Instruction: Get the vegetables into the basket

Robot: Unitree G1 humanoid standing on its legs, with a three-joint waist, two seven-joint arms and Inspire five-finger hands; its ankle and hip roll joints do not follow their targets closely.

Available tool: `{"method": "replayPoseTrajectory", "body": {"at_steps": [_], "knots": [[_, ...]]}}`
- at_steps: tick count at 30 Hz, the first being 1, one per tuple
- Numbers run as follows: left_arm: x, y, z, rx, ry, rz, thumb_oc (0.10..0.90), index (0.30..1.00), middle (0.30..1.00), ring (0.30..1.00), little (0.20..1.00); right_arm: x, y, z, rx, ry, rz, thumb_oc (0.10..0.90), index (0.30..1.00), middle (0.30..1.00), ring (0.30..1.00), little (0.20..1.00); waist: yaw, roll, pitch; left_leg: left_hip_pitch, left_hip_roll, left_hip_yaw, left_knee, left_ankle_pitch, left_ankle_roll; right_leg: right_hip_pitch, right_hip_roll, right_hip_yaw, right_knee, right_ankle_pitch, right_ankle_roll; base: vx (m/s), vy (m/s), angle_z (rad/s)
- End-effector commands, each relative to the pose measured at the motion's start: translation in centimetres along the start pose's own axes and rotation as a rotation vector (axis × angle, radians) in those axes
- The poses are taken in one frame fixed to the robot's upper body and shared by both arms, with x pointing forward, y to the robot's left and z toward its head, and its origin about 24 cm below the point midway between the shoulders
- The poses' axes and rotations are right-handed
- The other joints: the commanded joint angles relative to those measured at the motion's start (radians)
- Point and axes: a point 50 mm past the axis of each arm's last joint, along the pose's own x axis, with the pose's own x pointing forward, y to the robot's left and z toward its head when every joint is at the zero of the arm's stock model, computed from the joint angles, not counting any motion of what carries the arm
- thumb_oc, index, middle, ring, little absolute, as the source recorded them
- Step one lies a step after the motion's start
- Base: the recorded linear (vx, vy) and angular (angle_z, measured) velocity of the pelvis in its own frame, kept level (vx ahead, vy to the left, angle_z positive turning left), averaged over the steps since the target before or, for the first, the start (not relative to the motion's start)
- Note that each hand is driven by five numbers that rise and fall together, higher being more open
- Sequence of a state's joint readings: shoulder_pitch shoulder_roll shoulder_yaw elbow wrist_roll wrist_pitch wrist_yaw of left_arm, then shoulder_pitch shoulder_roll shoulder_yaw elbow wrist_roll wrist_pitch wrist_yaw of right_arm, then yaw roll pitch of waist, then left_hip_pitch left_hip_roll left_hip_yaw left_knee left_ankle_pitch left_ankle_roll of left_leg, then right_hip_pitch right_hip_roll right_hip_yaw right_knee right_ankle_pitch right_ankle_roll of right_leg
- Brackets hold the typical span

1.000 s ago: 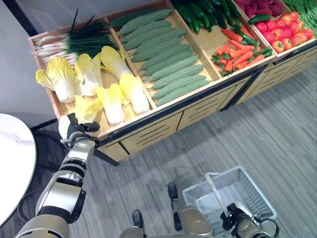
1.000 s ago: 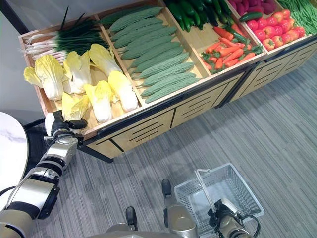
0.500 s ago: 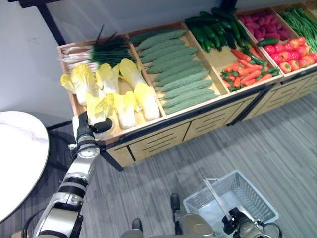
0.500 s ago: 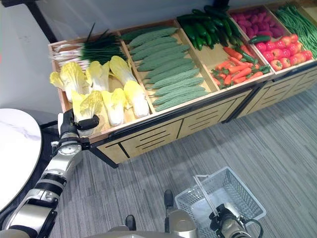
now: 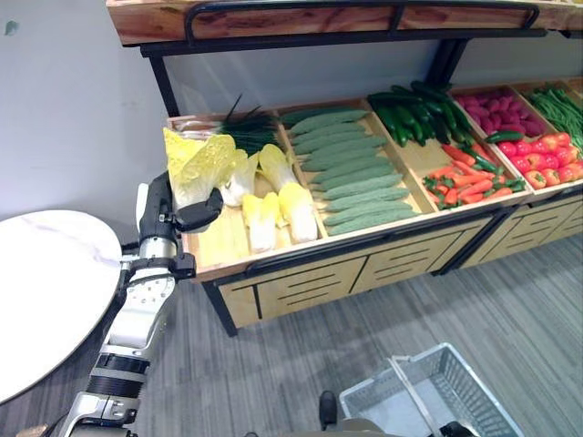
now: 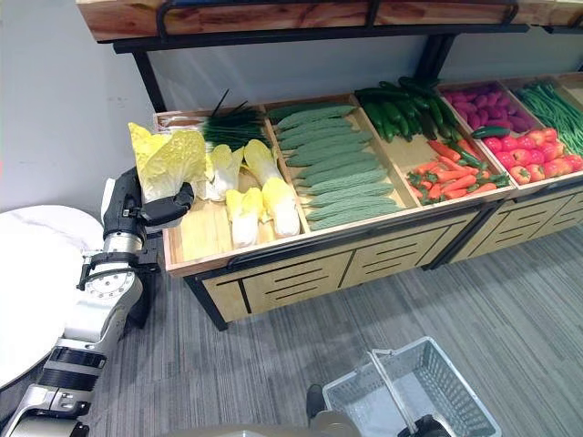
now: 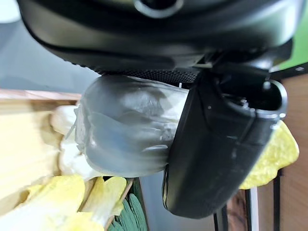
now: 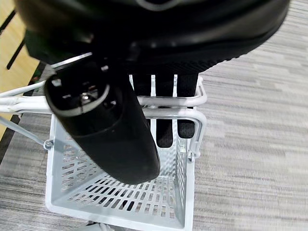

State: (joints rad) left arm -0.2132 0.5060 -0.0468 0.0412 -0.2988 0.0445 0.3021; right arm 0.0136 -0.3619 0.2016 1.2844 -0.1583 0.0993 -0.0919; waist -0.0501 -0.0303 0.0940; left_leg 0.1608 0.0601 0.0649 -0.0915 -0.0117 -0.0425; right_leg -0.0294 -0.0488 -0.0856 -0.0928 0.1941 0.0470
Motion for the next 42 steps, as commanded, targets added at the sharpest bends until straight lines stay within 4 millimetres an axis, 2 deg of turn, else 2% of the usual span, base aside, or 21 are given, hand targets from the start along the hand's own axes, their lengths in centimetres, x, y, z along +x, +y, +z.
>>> {"method": "replayPoseTrajectory", "body": {"at_steps": [1, 4, 9, 15, 19, 27, 28, 30, 34, 35, 36, 38, 39, 40, 41, 42], "knots": [[1.4, 0.7, 6.2, 0.003, -0.306, -0.011, 0.4, 0.3, 0.3, 0.3, 0.3, 0.1, -2.2, -0.9, -0.017, 0.052, -0.046, 0.4, 0.3, 0.3, 0.3, 0.3, -0.029, -0.027, -0.058, -0.043, -0.005, 0.015, 0.004, -0.014, -0.035, 0.123, -0.067, -0.011, 0.012, -0.154, 0.103, 0.04, 0.022, 0.0], [1.3, 0.7, 7.0, 0.088, -0.347, -0.014, 0.4, 0.3, 0.3, 0.3, 0.3, 0.1, -2.2, -0.7, -0.016, 0.045, -0.045, 0.4, 0.3, 0.3, 0.3, 0.3, -0.036, -0.031, -0.062, -0.034, -0.007, 0.028, 0.004, -0.019, -0.029, 0.12, -0.07, 0.007, 0.02, -0.151, 0.107, -0.01, 0.022, -0.01], [1.0, 0.4, 7.2, 0.065, -0.357, -0.038, 0.4, 0.3, 0.3, 0.3, 0.3, 0.2, -2.3, 0.1, -0.03, 0.022, -0.047, 0.4, 0.3, 0.3, 0.3, 0.3, -0.044, -0.034, -0.059, -0.014, -0.006, 0.049, 0.004, -0.027, -0.018, 0.107, -0.066, 0.051, 0.035, -0.148, 0.107, 0.01, 0.023, -0.14], [0.9, 0.0, 7.4, 0.06, -0.363, -0.064, 0.4, 0.3, 0.3, 0.3, 0.3, 0.2, -2.4, 0.0, -0.028, 0.021, -0.046, 0.4, 0.3, 0.3, 0.3, 0.3, -0.052, -0.036, -0.062, 0.01, -0.009, 0.073, 0.004, -0.037, -0.007, 0.108, -0.065, 0.088, 0.036, -0.146, 0.111, 0.03, 0.025, -0.29], [1.2, -1.1, 8.1, 0.046, -0.384, -0.128, 0.4, 0.3, 0.3, 0.3, 0.3, 0.2, -3.4, -0.7, 0.017, 0.04, -0.075, 0.4, 0.3, 0.3, 0.3, 0.3, -0.085, -0.031, -0.061, 0.046, -0.018, 0.132, 0.004, -0.064, 0.01, 0.096, -0.066, 0.16, 0.04, -0.144, 0.131, 0.03, 0.07, -0.32], [1.8, -2.8, 8.9, 0.036, -0.406, -0.22, 0.4, 0.3, 0.3, 0.3, 0.3, -0.4, -5.9, -5.3, 0.058, 0.176, -0.124, 0.4, 0.3, 0.3, 0.3, 0.3, -0.147, -0.027, -0.038, 0.063, -0.046, 0.205, 0.008, -0.078, 0.034, 0.035, -0.07, 0.249, 0.098, -0.129, 0.156, -0.02, 0.054, -0.34], [1.8, -2.8, 8.9, 0.035, -0.406, -0.22, 0.4, 0.3, 0.3, 0.3, 0.3, -0.4, -6.0, -5.3, 0.058, 0.176, -0.124, 0.4, 0.3, 0.3, 0.3, 0.3, -0.144, -0.026, -0.038, 0.064, -0.047, 0.206, 0.008, -0.078, 0.034, 0.033, -0.07, 0.251, 0.1, -0.13, 0.157, -0.03, 0.033, -0.31], [1.9, -3.3, 9.1, 0.034, -0.409, -0.251, 0.4, 0.3, 0.3, 0.3, 0.3, -0.9, -6.9, -7.4, 0.098, 0.237, -0.145, 0.4, 0.3, 0.3, 0.3, 0.3, -0.164, -0.025, -0.021, 0.066, -0.057, 0.238, 0.013, -0.084, 0.042, 0.008, -0.069, 0.287, 0.117, -0.118, 0.17, -0.06, 0.048, -0.37], [2.1, -3.8, 9.4, 0.023, -0.416, -0.271, 0.4, 0.3, 0.3, 0.3, 0.3, -1.2, -7.8, -8.5, 0.118, 0.275, -0.164, 0.4, 0.3, 0.3, 0.3, 0.3, -0.168, -0.024, 0.002, 0.066, -0.06, 0.271, 0.027, -0.093, 0.045, -0.017, -0.076, 0.289, 0.131, -0.108, 0.183, -0.09, -0.009, -0.47], [2.4, -4.0, 10.0, 0.023, -0.435, -0.274, 0.4, 0.3, 0.3, 0.3, 0.3, -1.2, -9.2, -7.4, 0.128, 0.243, -0.207, 0.4, 0.3, 0.3, 0.3, 0.3, -0.133, -0.022, 0.043, 0.043, -0.034, 0.337, 0.079, -0.113, 0.037, -0.063, -0.141, 0.092, 0.184, -0.093, 0.183, -0.21, -0.152, -0.7], [2.4, -4.0, 10.1, 0.024, -0.437, -0.273, 0.4, 0.3, 0.3, 0.3, 0.3, -1.1, -9.2, -7.3, 0.129, 0.242, -0.206, 0.4, 0.3, 0.3, 0.3, 0.3, -0.134, -0.024, 0.042, 0.035, -0.033, 0.337, 0.083, -0.107, 0.035, -0.067, -0.141, 0.091, 0.182, -0.087, 0.179, -0.25, -0.163, -0.9], [2.5, -3.7, 10.3, 0.028, -0.44, -0.26, 0.4, 0.3, 0.3, 0.3, 0.3, -1.0, -10.3, -5.8, 0.121, 0.193, -0.235, 0.4, 0.3, 0.3, 0.3, 0.3, -0.107, -0.019, 0.063, 0.02, -0.003, 0.389, 0.12, -0.113, 0.024, -0.081, -0.216, -0.143, 0.236, -0.095, 0.153, -0.18, -0.069, -1.02], [2.6, -3.3, 10.2, 0.039, -0.435, -0.248, 0.4, 0.3, 0.3, 0.3, 0.3, -0.9, -10.6, -4.9, 0.115, 0.164, -0.244, 0.4, 0.3, 0.3, 0.3, 0.3, -0.101, -0.021, 0.068, 0.015, 0.008, 0.414, 0.131, -0.112, 0.02, -0.088, -0.245, -0.223, 0.259, -0.09, 0.144, -0.13, -0.014, -0.93], [2.6, -2.5, 10.1, 0.048, -0.43, -0.218, 0.4, 0.3, 0.3, 0.3, 0.3, -0.8, -10.9, -3.8, 0.101, 0.135, -0.253, 0.4, 0.3, 0.3, 0.3, 0.3, -0.084, -0.017, 0.07, 0.028, 0.018, 0.435, 0.132, -0.135, 0.018, -0.084, -0.275, -0.305, 0.291, -0.104, 0.151, -0.1, 0.003, -0.82], [2.6, -1.9, 9.9, 0.06, -0.423, -0.198, 0.4, 0.3, 0.3, 0.3, 0.3, -0.7, -10.8, -3.2, 0.082, 0.118, -0.249, 0.4, 0.3, 0.3, 0.3, 0.3, -0.074, -0.018, 0.071, 0.033, 0.024, 0.464, 0.132, -0.133, 0.017, -0.084, -0.297, -0.358, 0.311, -0.096, 0.147, -0.07, -0.009, -0.56], [2.5, -0.9, 9.5, 0.084, -0.407, -0.168, 0.4, 0.3, 0.3, 0.3, 0.3, -0.6, -10.9, -2.0, 0.041, 0.092, -0.246, 0.4, 0.3, 0.3, 0.3, 0.3, -0.063, -0.028, 0.064, 0.049, 0.027, 0.519, 0.127, -0.132, 0.014, -0.076, -0.327, -0.451, 0.314, -0.075, 0.15, -0.08, -0.035, -1.41]]}}
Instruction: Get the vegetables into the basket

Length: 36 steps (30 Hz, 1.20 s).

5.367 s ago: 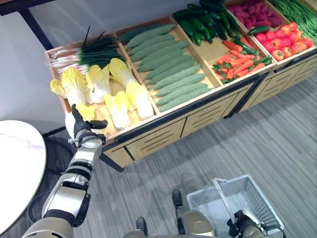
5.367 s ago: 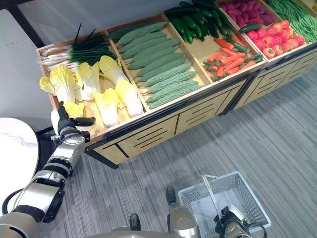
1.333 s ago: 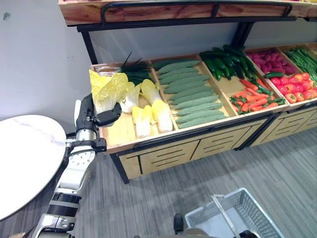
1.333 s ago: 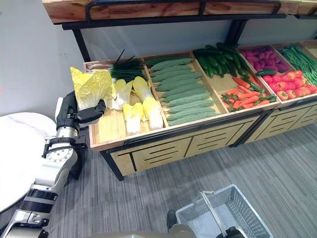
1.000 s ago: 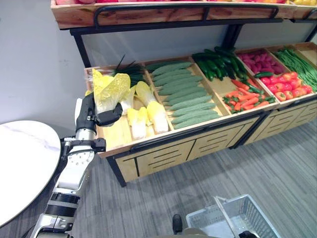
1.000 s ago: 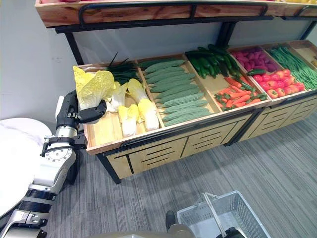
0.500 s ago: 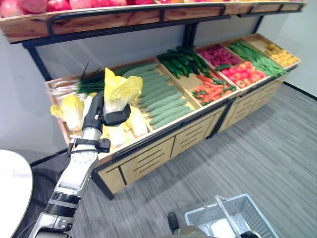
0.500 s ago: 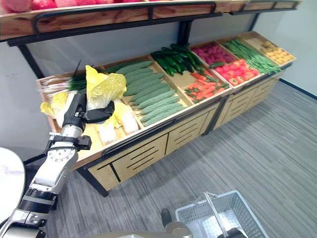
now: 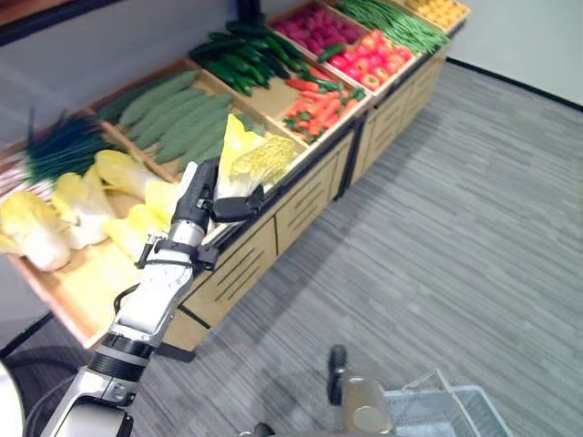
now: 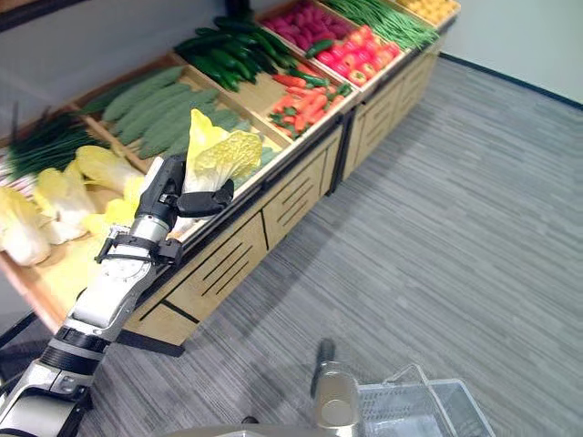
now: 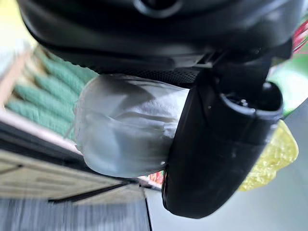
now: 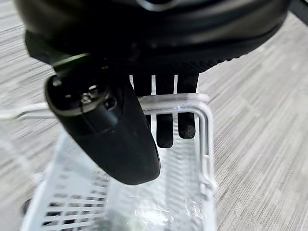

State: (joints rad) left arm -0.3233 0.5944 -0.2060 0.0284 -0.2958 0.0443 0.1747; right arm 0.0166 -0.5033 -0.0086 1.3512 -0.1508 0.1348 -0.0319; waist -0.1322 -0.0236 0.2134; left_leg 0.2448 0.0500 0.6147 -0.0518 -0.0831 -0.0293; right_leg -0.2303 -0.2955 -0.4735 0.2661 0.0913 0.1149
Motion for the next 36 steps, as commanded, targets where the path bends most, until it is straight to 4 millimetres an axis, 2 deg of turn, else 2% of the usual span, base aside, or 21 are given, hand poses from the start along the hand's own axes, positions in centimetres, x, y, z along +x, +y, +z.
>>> {"method": "replayPoseTrajectory", "body": {"at_steps": [1, 2, 4, 7, 9, 12, 14, 15, 16, 17, 18, 19, 20, 21, 23, 25, 30, 33, 36], "knots": [[1.2, 3.5, 6.6, 0.039, -0.306, 0.12, 0.4, 0.3, 0.3, 0.3, 0.3, -0.3, -4.5, 3.2, -0.131, -0.087, -0.156, 0.4, 0.3, 0.3, 0.3, 0.3, 0.017, -0.036, -0.056, -0.033, 0.036, -0.029, 0.086, -0.059, 0.0, 0.127, -0.079, -0.062, -0.049, 0.03, 0.083, -0.01, -0.044, -1.53], [0.9, 3.7, 6.2, 0.041, -0.289, 0.129, 0.4, 0.3, 0.3, 0.3, 0.3, -0.4, -4.4, 3.7, -0.143, -0.107, -0.156, 0.4, 0.3, 0.3, 0.3, 0.3, 0.016, -0.042, -0.062, -0.023, 0.035, -0.004, 0.083, -0.059, -0.001, 0.134, -0.084, -0.097, -0.06, 0.042, 0.087, 0.03, -0.014, -1.56], [0.5, 4.2, 5.9, 0.054, -0.277, 0.141, 0.4, 0.3, 0.3, 0.3, 0.3, -0.4, -4.0, 4.1, -0.152, -0.121, -0.148, 0.4, 0.3, 0.3, 0.3, 0.3, 0.012, -0.047, -0.069, -0.01, 0.035, 0.013, 0.076, -0.059, -0.004, 0.14, -0.076, -0.107, -0.085, 0.051, 0.086, 0.06, -0.075, -0.87], [-0.1, 4.3, 5.3, 0.038, -0.256, 0.149, 0.4, 0.3, 0.3, 0.3, 0.3, -0.3, -3.0, 3.9, -0.157, -0.124, -0.131, 0.4, 0.3, 0.3, 0.3, 0.3, -0.014, -0.049, -0.077, 0.015, 0.049, 0.017, 0.066, -0.051, -0.029, 0.143, -0.039, -0.069, -0.154, 0.07, 0.093, 0.13, -0.174, -0.82], [0.0, 3.8, 4.8, 0.017, -0.241, 0.144, 0.4, 0.3, 0.3, 0.3, 0.3, -0.2, -2.2, 3.2, -0.133, -0.111, -0.115, 0.4, 0.3, 0.3, 0.3, 0.3, -0.033, -0.044, -0.089, 0.022, 0.075, 0.017, 0.076, -0.045, -0.047, 0.169, 0.002, -0.036, -0.203, 0.048, 0.082, 0.15, -0.236, -0.27], [0.0, 3.6, 4.8, 0.008, -0.244, 0.142, 0.4, 0.3, 0.3, 0.3, 0.3, -0.2, -1.9, 2.3, -0.114, -0.097, -0.114, 0.4, 0.3, 0.3, 0.3, 0.3, -0.046, -0.024, -0.1, 0.026, 0.161, 0.008, 0.143, -0.013, -0.099, 0.19, 0.07, -0.016, -0.212, -0.001, 0.039, 0.18, -0.289, -0.43], [-0.2, 3.9, 4.8, -0.005, -0.241, 0.151, 0.4, 0.3, 0.3, 0.3, 0.3, -0.2, -2.1, 2.2, -0.115, -0.091, -0.116, 0.4, 0.3, 0.3, 0.3, 0.3, -0.028, -0.006, -0.092, -0.034, 0.29, -0.05, 0.362, 0.128, -0.186, 0.227, 0.169, 0.007, -0.229, -0.074, -0.027, 0.25, -0.453, -0.57], [-0.3, 3.9, 5.0, -0.005, -0.253, 0.155, 0.4, 0.3, 0.3, 0.3, 0.3, -0.3, -2.9, 3.1, -0.129, -0.117, -0.14, 0.4, 0.3, 0.3, 0.3, 0.3, 0.013, -0.017, -0.057, -0.114, 0.326, -0.175, 0.529, 0.225, -0.202, 0.265, 0.22, 0.043, -0.257, -0.103, -0.069, 0.12, -0.321, -1.07], [-0.6, 4.0, 4.9, -0.018, -0.255, 0.171, 0.4, 0.3, 0.3, 0.3, 0.3, -0.5, -3.9, 4.7, -0.156, -0.152, -0.162, 0.4, 0.3, 0.3, 0.3, 0.3, 0.062, -0.049, -0.023, -0.264, 0.207, -0.368, 0.592, 0.16, -0.119, 0.277, 0.203, 0.073, -0.286, -0.093, -0.079, 0.17, -0.092, -1.46], [-1.0, 4.3, 4.6, -0.019, -0.246, 0.185, 0.4, 0.3, 0.3, 0.3, 0.3, -0.6, -4.4, 5.4, -0.174, -0.168, -0.169, 0.4, 0.3, 0.3, 0.3, 0.3, 0.08, -0.05, -0.02, -0.299, 0.192, -0.402, 0.453, 0.109, -0.092, 0.291, 0.194, 0.117, -0.31, -0.084, -0.04, 0.24, 0.215, -1.85], [-1.2, 4.3, 4.8, -0.014, -0.259, 0.181, 0.4, 0.3, 0.3, 0.3, 0.3, -0.7, -5.2, 5.4, -0.179, -0.174, -0.188, 0.4, 0.3, 0.3, 0.3, 0.3, 0.089, -0.037, -0.019, -0.334, 0.193, -0.376, 0.251, 0.126, -0.106, 0.3, 0.182, 0.13, -0.318, -0.081, -0.009, 0.36, 0.27, -2.53], [-1.2, 4.4, 4.8, -0.017, -0.261, 0.183, 0.4, 0.3, 0.3, 0.3, 0.3, -0.8, -5.5, 5.6, -0.18, -0.184, -0.194, 0.4, 0.3, 0.3, 0.3, 0.3, 0.107, -0.032, -0.017, -0.331, 0.172, -0.395, 0.176, 0.153, -0.114, 0.304, 0.18, 0.147, -0.311, -0.084, -0.003, 0.28, 0.227, -1.95], [-1.3, 4.6, 4.9, -0.012, -0.267, 0.197, 0.4, 0.3, 0.3, 0.3, 0.3, -0.9, -5.8, 6.1, -0.188, -0.199, -0.197, 0.4, 0.3, 0.3, 0.3, 0.3, 0.133, -0.029, -0.009, -0.342, 0.144, -0.46, 0.129, 0.187, -0.118, 0.31, 0.182, 0.17, -0.31, -0.087, -0.003, 0.16, 0.105, -1.32], [-1.4, 4.6, 5.0, -0.012, -0.275, 0.201, 0.4, 0.3, 0.3, 0.3, 0.3, -1.1, -5.8, 6.9, -0.194, -0.219, -0.201, 0.4, 0.3, 0.3, 0.3, 0.3, 0.152, -0.03, -0.002, -0.339, 0.126, -0.548, 0.139, 0.163, -0.119, 0.307, 0.18, 0.202, -0.301, -0.089, 0.0, 0.12, 0.089, -0.7], [-1.5, 4.4, 4.9, -0.006, -0.269, 0.187, 0.4, 0.3, 0.3, 0.3, 0.3, -1.0, -5.5, 6.6, -0.19, -0.213, -0.189, 0.4, 0.3, 0.3, 0.3, 0.3, 0.133, -0.02, -0.021, -0.298, 0.135, -0.52, 0.072, 0.159, -0.117, 0.316, 0.177, 0.21, -0.317, -0.087, 0.009, 0.15, 0.142, -1.56], [-1.9, 4.5, 5.1, 0.026, -0.276, 0.183, 0.4, 0.3, 0.3, 0.3, 0.3, -0.8, -4.7, 5.8, -0.178, -0.198, -0.167, 0.4, 0.3, 0.3, 0.3, 0.3, 0.128, -0.028, -0.054, -0.222, 0.122, -0.483, -0.011, 0.154, -0.103, 0.329, 0.161, 0.215, -0.323, -0.076, 0.025, 0.23, 0.22, -0.26], [-1.9, 4.6, 5.5, 0.056, -0.289, 0.179, 0.4, 0.3, 0.3, 0.3, 0.3, -0.5, -1.7, 5.4, -0.175, -0.19, -0.091, 0.4, 0.3, 0.3, 0.3, 0.3, 0.134, -0.07, -0.063, -0.184, 0.08, -0.436, -0.025, 0.126, -0.071, 0.326, 0.122, 0.244, -0.311, -0.06, 0.053, 0.09, 0.161, 0.14], [-1.6, 4.3, 5.4, 0.072, -0.278, 0.158, 0.4, 0.3, 0.3, 0.3, 0.3, -0.5, -0.9, 5.4, -0.168, -0.181, -0.069, 0.4, 0.3, 0.3, 0.3, 0.3, 0.132, -0.089, -0.077, -0.167, 0.058, -0.428, -0.032, 0.106, -0.054, 0.321, 0.101, 0.256, -0.31, -0.048, 0.072, 0.05, 0.135, 0.26], [-1.5, 4.0, 5.1, 0.082, -0.256, 0.131, 0.4, 0.3, 0.3, 0.3, 0.3, -0.5, -0.6, 5.4, -0.174, -0.178, -0.058, 0.4, 0.3, 0.3, 0.3, 0.3, 0.13, -0.097, -0.091, -0.15, 0.048, -0.416, -0.035, 0.091, -0.045, 0.321, 0.092, 0.27, -0.312, -0.041, 0.081, 0.05, 0.09, -0.04]]}}
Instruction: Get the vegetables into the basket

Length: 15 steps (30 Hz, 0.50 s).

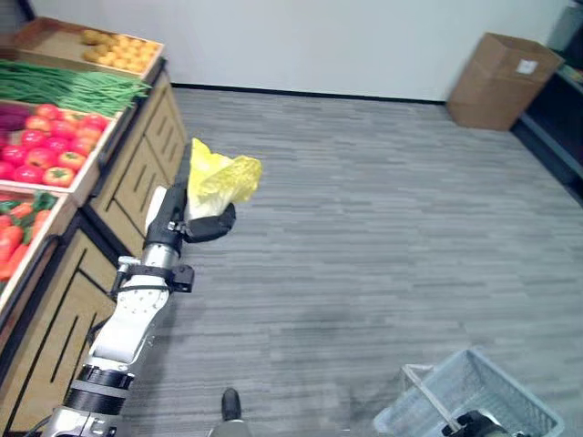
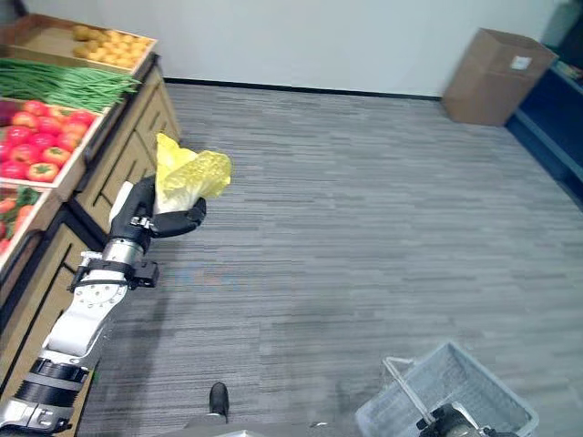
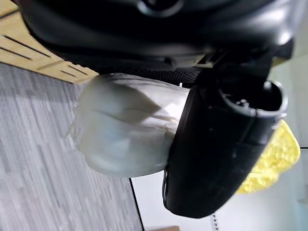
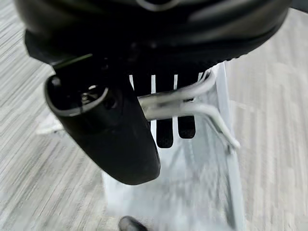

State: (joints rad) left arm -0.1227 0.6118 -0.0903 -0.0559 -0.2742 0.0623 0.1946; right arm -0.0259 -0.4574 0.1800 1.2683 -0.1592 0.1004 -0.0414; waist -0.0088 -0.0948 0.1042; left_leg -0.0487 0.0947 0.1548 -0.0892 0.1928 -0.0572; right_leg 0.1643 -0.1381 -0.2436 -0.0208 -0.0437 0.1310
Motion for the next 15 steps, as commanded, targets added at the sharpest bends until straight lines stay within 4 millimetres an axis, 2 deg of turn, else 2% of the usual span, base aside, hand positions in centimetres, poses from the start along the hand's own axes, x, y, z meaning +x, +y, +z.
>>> {"method": "replayPoseTrajectory", "body": {"at_steps": [1, 10, 15], "knots": [[1.5, 1.5, 7.6, 0.035, -0.355, 0.031, 0.4, 0.3, 0.3, 0.3, 0.3, 0.0, -3.1, 0.4, -0.013, 0.01, -0.09, 0.4, 0.3, 0.3, 0.3, 0.3, 0.007, -0.027, 0.016, 0.149, 0.0, 0.046, 0.002, -0.189, -0.015, -0.072, -0.069, 0.043, -0.025, 0.095, 0.067, 0.05, 0.081, -0.03], [0.8, 0.4, 6.2, -0.003, -0.294, -0.034, 0.4, 0.3, 0.3, 0.3, 0.3, 0.1, -2.5, 1.2, -0.032, -0.019, -0.07, 0.4, 0.3, 0.3, 0.3, 0.3, 0.005, -0.027, -0.008, 0.191, -0.004, 0.054, 0.002, -0.208, -0.012, -0.045, -0.078, 0.051, -0.041, 0.096, 0.069, 0.03, 0.021, -0.13], [0.4, 0.2, 5.6, -0.009, -0.269, -0.064, 0.4, 0.3, 0.3, 0.3, 0.3, 0.0, -3.1, 1.7, -0.026, -0.038, -0.081, 0.4, 0.3, 0.3, 0.3, 0.3, 0.003, -0.024, -0.014, 0.202, 0.003, 0.054, 0.002, -0.208, -0.016, -0.032, -0.073, 0.048, -0.047, 0.091, 0.067, 0.0, 0.0, 0.0]]}}
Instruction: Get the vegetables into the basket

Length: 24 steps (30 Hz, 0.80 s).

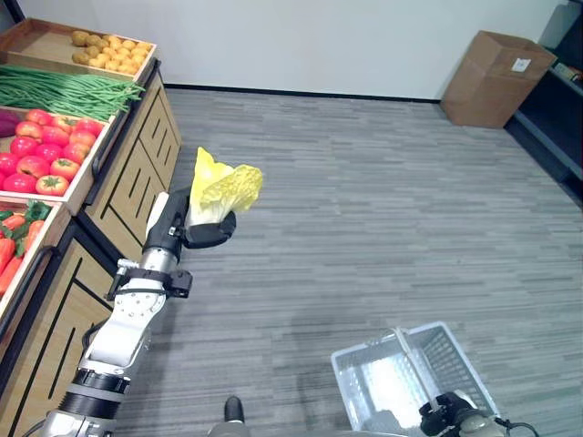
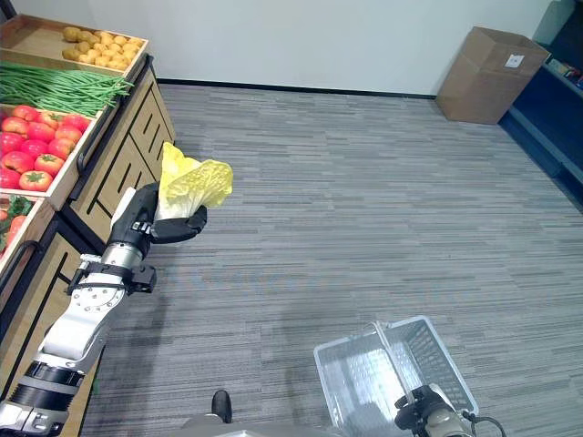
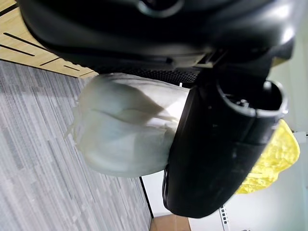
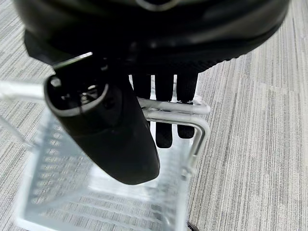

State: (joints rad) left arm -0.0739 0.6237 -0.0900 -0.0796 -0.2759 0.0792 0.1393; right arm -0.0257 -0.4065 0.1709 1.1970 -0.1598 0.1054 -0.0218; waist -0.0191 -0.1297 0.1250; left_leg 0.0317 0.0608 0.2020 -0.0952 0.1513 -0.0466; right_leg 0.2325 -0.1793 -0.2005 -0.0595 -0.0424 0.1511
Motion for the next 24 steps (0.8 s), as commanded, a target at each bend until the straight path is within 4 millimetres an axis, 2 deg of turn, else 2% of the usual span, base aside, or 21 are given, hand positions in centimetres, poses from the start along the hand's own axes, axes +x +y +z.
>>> {"method": "replayPoseTrajectory", "body": {"at_steps": [1, 7, 11, 13, 19, 20, 21, 23, 24], "knots": [[1.0, 0.3, 6.5, -0.01, -0.309, -0.014, 0.4, 0.3, 0.3, 0.3, 0.3, -0.1, -5.2, -0.2, -0.051, 0.034, -0.141, 0.4, 0.3, 0.3, 0.3, 0.3, 0.014, 0.013, -0.035, 0.124, 0.038, 0.005, 0.008, -0.166, -0.028, -0.098, -0.03, 0.002, -0.008, 0.089, 0.046, 0.0, 0.0, 0.0], [0.6, -1.3, 6.1, -0.015, -0.286, -0.117, 0.4, 0.3, 0.3, 0.3, 0.3, -0.6, -8.6, 3.2, -0.067, -0.081, -0.233, 0.4, 0.3, 0.3, 0.3, 0.3, 0.009, 0.025, -0.042, 0.133, 0.047, 0.004, 0.008, -0.163, -0.032, -0.09, -0.023, 0.002, -0.011, 0.085, 0.04, 0.0, 0.0, 0.0], [0.5, -2.7, 5.7, -0.034, -0.266, -0.185, 0.4, 0.3, 0.3, 0.3, 0.3, -1.6, -11.1, 6.8, -0.082, -0.201, -0.31, 0.4, 0.3, 0.3, 0.3, 0.3, 0.004, 0.037, -0.044, 0.137, 0.053, 0.006, 0.008, -0.159, -0.035, -0.086, -0.02, 0.003, -0.012, 0.084, 0.037, 0.0, 0.0, -0.01], [0.5, -3.2, 5.7, -0.042, -0.262, -0.211, 0.4, 0.3, 0.3, 0.3, 0.3, -1.9, -11.6, 8.0, -0.085, -0.237, -0.33, 0.4, 0.3, 0.3, 0.3, 0.3, 0.003, 0.042, -0.044, 0.138, 0.055, 0.006, 0.008, -0.158, -0.036, -0.086, -0.019, 0.004, -0.012, 0.084, 0.035, 0.0, 0.0, 0.0], [0.7, -5.3, 5.6, -0.055, -0.244, -0.291, 0.4, 0.3, 0.3, 0.3, 0.3, -3.9, -13.4, 13.4, -0.113, -0.406, -0.411, 0.4, 0.3, 0.3, 0.3, 0.3, -0.004, 0.059, -0.046, 0.141, 0.059, 0.01, 0.008, -0.155, -0.037, -0.085, -0.015, 0.011, -0.011, 0.083, 0.03, 0.0, 0.0, 0.0], [0.7, -5.7, 5.4, -0.056, -0.234, -0.309, 0.4, 0.3, 0.3, 0.3, 0.3, -4.3, -13.5, 14.4, -0.116, -0.44, -0.419, 0.4, 0.3, 0.3, 0.3, 0.3, -0.006, 0.062, -0.047, 0.142, 0.06, 0.01, 0.008, -0.155, -0.037, -0.085, -0.014, 0.012, -0.011, 0.082, 0.028, 0.0, 0.0, 0.0], [0.8, -6.7, 5.0, -0.046, -0.213, -0.348, 0.4, 0.3, 0.3, 0.3, 0.3, -5.7, -13.9, 17.0, -0.13, -0.534, -0.446, 0.4, 0.3, 0.3, 0.3, 0.3, -0.011, 0.068, -0.047, 0.144, 0.062, 0.013, 0.009, -0.153, -0.038, -0.084, -0.013, 0.015, -0.009, 0.08, 0.025, 0.0, 0.0, 0.0], [1.0, -6.9, 5.1, -0.05, -0.216, -0.352, 0.4, 0.3, 0.3, 0.3, 0.3, -5.8, -13.9, 17.3, -0.131, -0.542, -0.452, 0.4, 0.3, 0.3, 0.3, 0.3, -0.011, 0.071, -0.046, 0.144, 0.063, 0.013, 0.011, -0.153, -0.038, -0.085, -0.012, 0.015, -0.006, 0.079, 0.024, 0.0, 0.0, 0.0], [1.1, -7.9, 4.5, -0.031, -0.188, -0.386, 0.4, 0.3, 0.3, 0.3, 0.3, -6.8, -13.9, 19.1, -0.132, -0.605, -0.46, 0.4, 0.3, 0.3, 0.3, 0.3, -0.016, 0.075, -0.047, 0.145, 0.065, 0.015, 0.012, -0.152, -0.038, -0.086, -0.012, 0.016, -0.002, 0.076, 0.023, -0.02, -0.009, -0.03]]}}
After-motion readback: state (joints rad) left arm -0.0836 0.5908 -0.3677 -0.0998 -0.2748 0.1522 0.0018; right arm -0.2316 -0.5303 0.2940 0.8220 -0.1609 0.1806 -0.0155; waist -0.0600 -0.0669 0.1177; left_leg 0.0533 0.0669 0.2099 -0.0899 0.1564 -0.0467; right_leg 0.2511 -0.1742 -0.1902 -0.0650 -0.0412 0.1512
